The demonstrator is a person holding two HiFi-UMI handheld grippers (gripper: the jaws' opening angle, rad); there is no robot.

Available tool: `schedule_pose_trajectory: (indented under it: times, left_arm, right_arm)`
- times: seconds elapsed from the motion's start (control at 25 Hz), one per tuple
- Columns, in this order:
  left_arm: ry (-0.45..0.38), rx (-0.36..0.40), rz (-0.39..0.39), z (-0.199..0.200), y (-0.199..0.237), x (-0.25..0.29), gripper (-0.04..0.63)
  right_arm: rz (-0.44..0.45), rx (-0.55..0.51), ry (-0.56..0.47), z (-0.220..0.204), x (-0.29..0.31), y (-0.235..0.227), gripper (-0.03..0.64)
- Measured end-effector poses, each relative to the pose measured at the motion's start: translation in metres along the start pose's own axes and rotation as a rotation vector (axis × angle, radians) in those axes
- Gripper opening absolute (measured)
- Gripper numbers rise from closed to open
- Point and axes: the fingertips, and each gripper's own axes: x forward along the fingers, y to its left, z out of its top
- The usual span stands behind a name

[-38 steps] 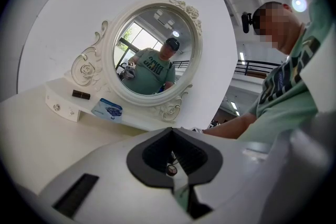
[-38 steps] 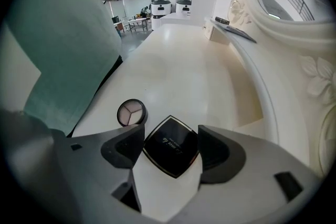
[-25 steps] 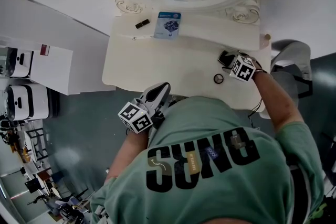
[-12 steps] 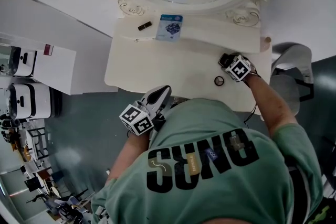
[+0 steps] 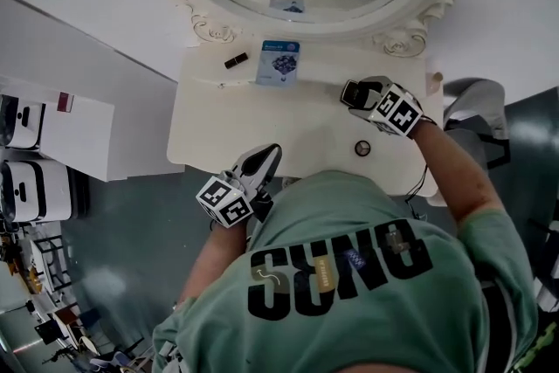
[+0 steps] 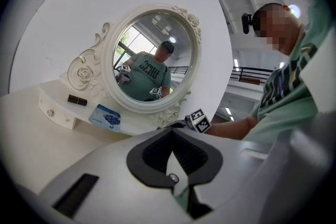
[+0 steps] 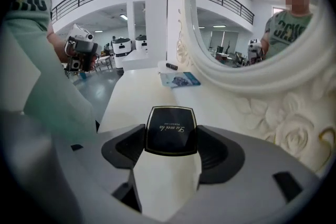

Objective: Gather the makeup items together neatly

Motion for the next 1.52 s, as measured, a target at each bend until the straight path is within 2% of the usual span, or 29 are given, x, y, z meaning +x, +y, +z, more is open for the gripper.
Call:
schedule_pose_trajectory:
  times: [0.12, 0.24, 0.52, 0.68, 0.8, 0.92, 1.04, 1.16, 1.24, 1.32, 1.44, 1.52]
  left_arm:
    - [-0.009, 0.006, -0.036, 0.021, 0.021, 0.002, 0.009]
    - [0.001, 0.021, -0.073, 0.039, 0.042, 0.000, 0.009]
    - [0.045, 0.035, -0.097, 0.064, 0.103, -0.027, 0.009]
    - [0.065, 0.033, -0.093, 0.068, 0.130, -0.038, 0.009]
    - [0.064, 0.027, -0.105, 0.070, 0.135, -0.037, 0.009]
    - [0.064, 0.039, -0.131, 0.072, 0.126, -0.027, 0.009]
    - [0.068, 0.049, -0.151, 0.069, 0.110, -0.014, 0.009]
    - [0.079, 0.064, -0.164, 0.062, 0.087, 0.006, 0.009]
    - [0.097, 0.085, -0.176, 0.054, 0.067, 0.022, 0.009]
    - [0.130, 0.122, -0.185, 0.041, 0.046, 0.044, 0.009]
    - [0.213, 0.214, -0.190, 0.008, 0.017, 0.088, 0.009]
    - [0.296, 0.287, -0.198, -0.024, 0.001, 0.120, 0.009]
  right_arm:
    - [-0.022, -0.044, 0.035, 0.037, 0.014, -0.024, 0.301]
    - [-0.025, -0.064, 0.086, 0.056, 0.037, -0.043, 0.301]
    - [-0.008, -0.170, 0.239, 0.056, 0.087, -0.066, 0.301]
    - [-0.044, -0.247, 0.283, 0.059, 0.096, -0.071, 0.309]
    - [-0.085, -0.267, 0.286, 0.064, 0.091, -0.073, 0.325]
    - [-0.126, -0.231, 0.194, 0.077, 0.067, -0.066, 0.325]
    - [-0.133, -0.118, 0.036, 0.084, 0.028, -0.046, 0.319]
    - [-0.149, 0.027, -0.132, 0.077, -0.016, -0.027, 0.238]
    - [-0.188, 0.129, -0.240, 0.062, -0.048, -0.019, 0.154]
    - [-0.216, 0.271, -0.363, 0.042, -0.080, -0.014, 0.011]
    - [-0.178, 0.466, -0.501, 0.004, -0.118, -0.001, -0.005]
    - [-0.158, 0.505, -0.502, -0.028, -0.134, 0.012, -0.005]
